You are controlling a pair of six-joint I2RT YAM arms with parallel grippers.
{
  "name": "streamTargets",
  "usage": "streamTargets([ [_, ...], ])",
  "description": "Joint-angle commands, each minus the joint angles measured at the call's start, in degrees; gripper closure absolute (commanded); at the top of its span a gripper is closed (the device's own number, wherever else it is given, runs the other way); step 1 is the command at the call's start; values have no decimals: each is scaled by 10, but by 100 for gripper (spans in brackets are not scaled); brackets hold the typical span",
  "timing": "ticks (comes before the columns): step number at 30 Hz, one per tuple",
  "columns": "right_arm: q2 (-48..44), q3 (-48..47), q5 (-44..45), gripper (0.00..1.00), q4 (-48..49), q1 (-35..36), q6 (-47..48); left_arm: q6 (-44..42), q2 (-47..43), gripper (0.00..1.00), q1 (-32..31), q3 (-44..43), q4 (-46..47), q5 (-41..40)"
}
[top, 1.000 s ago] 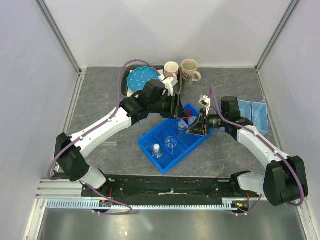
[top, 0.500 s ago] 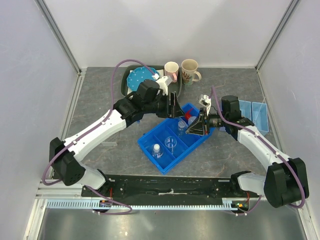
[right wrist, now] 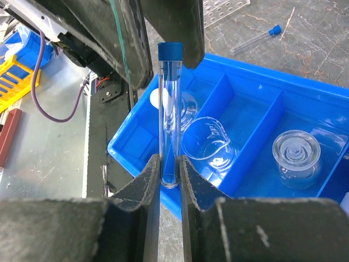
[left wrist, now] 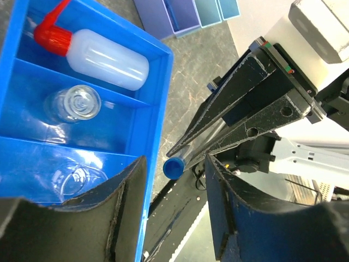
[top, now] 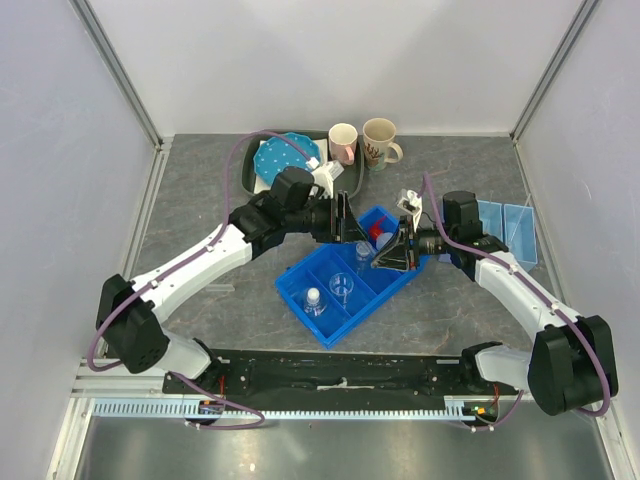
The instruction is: Organize the chemistry lab equipment
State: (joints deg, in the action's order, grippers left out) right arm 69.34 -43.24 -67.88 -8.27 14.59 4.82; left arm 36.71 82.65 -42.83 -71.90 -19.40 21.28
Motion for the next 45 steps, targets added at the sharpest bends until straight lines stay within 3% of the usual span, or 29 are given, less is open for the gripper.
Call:
streamTargets([
  [1, -10, -23, -24, 86, 19, 4, 20, 38, 8, 49, 2, 18, 71, 62],
  [12, -8, -23, -25, 86, 16, 5, 25, 52, 13, 56, 2, 30, 91, 74],
  [18, -7, -24, -24, 86, 12, 7, 27, 52, 9, 73, 5, 33, 92, 76],
  [21, -7, -25, -22, 85, 12, 7, 30, 50, 6, 93, 6, 37, 90, 83],
  [22, -7, -25, -22, 83, 11, 7, 31, 50, 4, 95, 7, 39, 88, 83],
  [24, -7, -25, -22, 78, 8, 7, 34, 45, -7, 98, 13, 46, 82, 81],
  [27, -8, -30, -21, 56, -6, 7, 52, 38, -41, 98, 28, 67, 68, 66],
  [28, -10, -32, -20, 43, -21, 7, 61, 36, -52, 98, 34, 75, 66, 61],
  [32, -23, -40, -10, 17, -60, 7, 110, 27, -128, 98, 103, 132, 31, 32],
  [37, -43, -41, 20, 9, -82, 7, 147, -34, -237, 98, 204, 145, -70, -42],
  [40, -45, -45, 32, 8, -91, 7, 157, -76, -270, 98, 267, 138, -126, -137],
  [45, -40, -49, 40, 8, -101, 7, 166, -91, -282, 98, 353, 168, -115, -264],
])
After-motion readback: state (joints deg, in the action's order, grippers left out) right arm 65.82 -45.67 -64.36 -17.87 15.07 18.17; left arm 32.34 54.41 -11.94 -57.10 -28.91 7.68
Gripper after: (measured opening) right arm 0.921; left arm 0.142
